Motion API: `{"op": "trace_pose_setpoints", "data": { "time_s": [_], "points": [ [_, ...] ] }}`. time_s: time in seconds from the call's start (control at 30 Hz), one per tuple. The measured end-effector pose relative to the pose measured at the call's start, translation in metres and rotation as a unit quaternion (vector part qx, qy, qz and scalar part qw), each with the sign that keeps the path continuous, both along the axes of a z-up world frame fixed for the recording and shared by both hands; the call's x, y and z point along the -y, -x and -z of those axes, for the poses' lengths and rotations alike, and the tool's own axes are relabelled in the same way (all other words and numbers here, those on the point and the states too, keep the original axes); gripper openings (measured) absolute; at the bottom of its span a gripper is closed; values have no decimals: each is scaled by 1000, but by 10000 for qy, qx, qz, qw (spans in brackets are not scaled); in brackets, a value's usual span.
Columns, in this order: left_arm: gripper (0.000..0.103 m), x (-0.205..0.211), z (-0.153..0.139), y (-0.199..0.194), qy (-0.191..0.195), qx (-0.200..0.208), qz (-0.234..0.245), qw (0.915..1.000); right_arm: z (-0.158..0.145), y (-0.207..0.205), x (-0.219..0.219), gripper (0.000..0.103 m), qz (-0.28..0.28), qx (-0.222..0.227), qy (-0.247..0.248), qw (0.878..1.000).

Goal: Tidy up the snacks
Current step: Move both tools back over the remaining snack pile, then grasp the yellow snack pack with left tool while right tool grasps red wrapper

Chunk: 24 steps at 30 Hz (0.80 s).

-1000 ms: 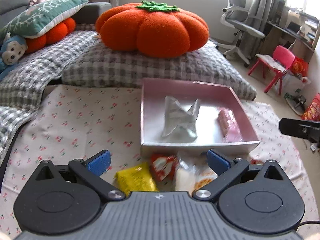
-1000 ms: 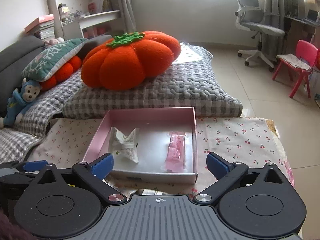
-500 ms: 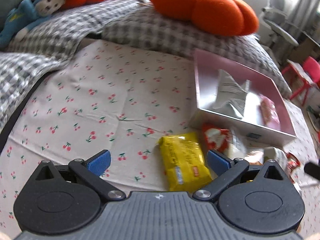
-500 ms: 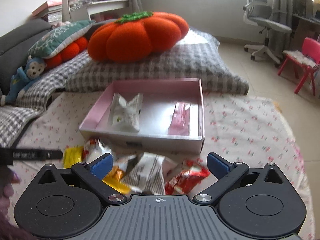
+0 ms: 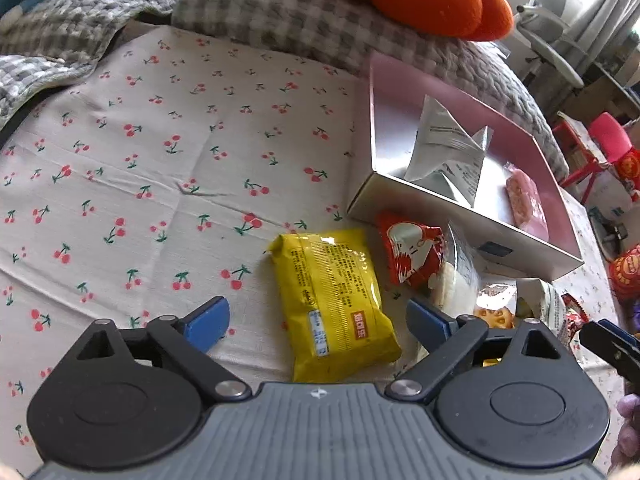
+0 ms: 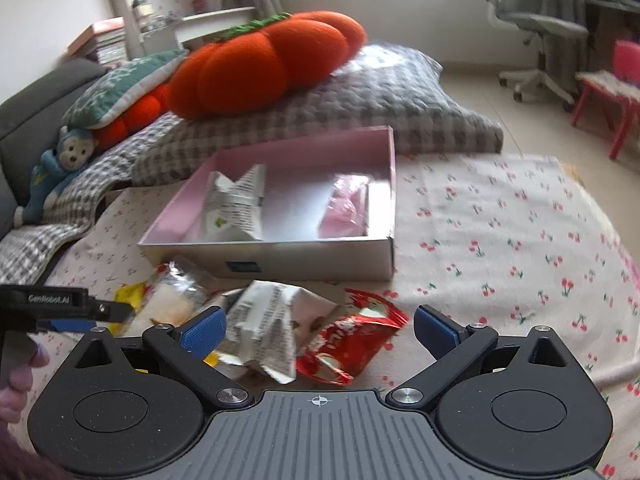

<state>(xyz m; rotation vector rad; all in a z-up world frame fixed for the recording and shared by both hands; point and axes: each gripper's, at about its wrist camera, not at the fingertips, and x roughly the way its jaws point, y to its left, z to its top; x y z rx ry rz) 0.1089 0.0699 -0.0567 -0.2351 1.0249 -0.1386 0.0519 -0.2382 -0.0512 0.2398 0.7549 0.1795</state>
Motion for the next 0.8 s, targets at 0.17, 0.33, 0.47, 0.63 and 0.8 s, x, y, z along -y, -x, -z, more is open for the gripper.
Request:
{"op": "trace_pose_setpoints", "data": {
  "time_s": [0.17,0.33,0.47,0.63,0.8],
  "points": [
    [81,5,-1,-1,-186,111,142,9997,9,-9,10,101,264,-144,-175,9994],
    [74,2,-1,-1,-259,167,240,9992,15,-14,20,101,483,-265,-207,9983],
    [70,2,-3,-2,-377,100,468,9981,22,-16,22,99,537,-475,-58,9974],
    [62,-8,-4,-1,-383,33,503,9980,25,-15,22,99,550,-562,118,9968],
    [62,-14,-6,2,-326,89,576,9978,17,-14,23,99,726,-391,431,9957]
  ]
}}
